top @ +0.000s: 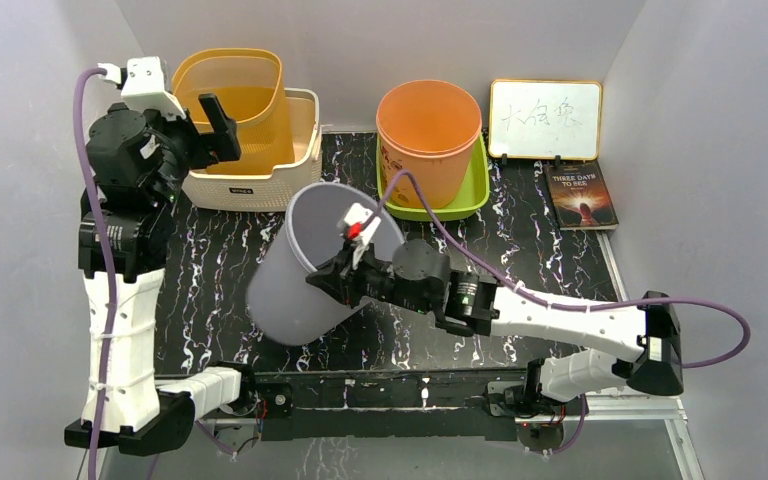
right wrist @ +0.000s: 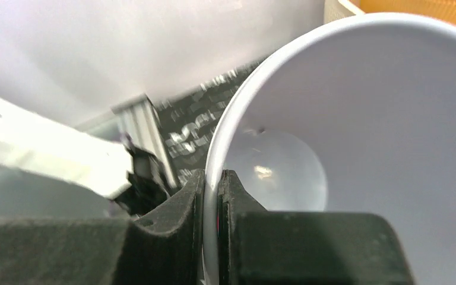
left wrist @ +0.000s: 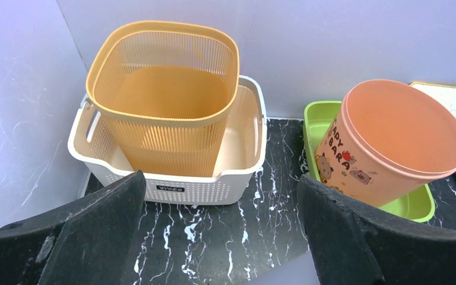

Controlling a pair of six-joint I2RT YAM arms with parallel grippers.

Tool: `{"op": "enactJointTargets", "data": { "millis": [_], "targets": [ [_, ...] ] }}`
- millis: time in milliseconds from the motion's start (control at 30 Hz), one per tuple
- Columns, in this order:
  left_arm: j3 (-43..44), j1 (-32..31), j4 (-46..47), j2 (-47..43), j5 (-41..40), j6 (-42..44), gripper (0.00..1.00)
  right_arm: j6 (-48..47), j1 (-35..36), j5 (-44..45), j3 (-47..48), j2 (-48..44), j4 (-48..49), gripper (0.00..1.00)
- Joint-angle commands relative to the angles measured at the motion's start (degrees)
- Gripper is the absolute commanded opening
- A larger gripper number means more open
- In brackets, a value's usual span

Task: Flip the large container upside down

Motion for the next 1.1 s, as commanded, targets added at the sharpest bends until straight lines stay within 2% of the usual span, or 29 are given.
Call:
{"op": "enactJointTargets", "data": {
  "millis": [0, 100, 300, 467, 567, 733, 833, 967, 1067],
  "targets": [
    [2.37, -0.14, -2.38, -0.01, -0.12, 0.02, 0.98, 16.22, -0.45, 2.0, -7.26, -4.43, 36.76, 0.0],
    [1.79, -0.17, -2.46, -0.51, -0.65, -0.1, 0.98, 22.05, -0.74, 5.96, -12.85, -4.31, 46.63, 0.0],
    [-0.88, -0.15, -1.57, -1.93, -0.32, -0.23, 0.98, 29.09, -3.59, 12.22, -23.1, -2.46, 59.3, 0.0],
    [-1.38, -0.18, -1.57, -1.74, -0.02, 0.05, 0.98, 41.97, -11.65, 7.25, -29.18, -0.03, 65.16, 0.0],
    [-1.49, -0.18, -1.5, -1.56, -0.08, 0.28, 0.98, 46.08, -14.15, 5.72, -32.05, 0.7, 67.48, 0.0],
    [-1.74, -0.14, -1.22, -1.52, -0.51, 0.42, 0.98, 50.79, -14.95, 3.74, -33.15, 3.32, 70.19, 0.0],
    [-1.67, -0.14, -1.21, -1.22, -0.28, 0.22, 0.98, 57.03, -15.23, 0.29, -32.67, 8.25, 76.95, 0.0],
    [-1.63, -0.16, -1.21, -0.62, -0.36, 0.41, 0.98, 66.81, -15.27, -9.01, -27.26, 18.04, 89.71, 0.0],
    [-0.84, -0.21, -1.85, 0.05, -0.33, 0.35, 0.98, 70.11, -15.61, -7.42, -26.61, 21.66, 91.59, 0.0]
  ]
}}
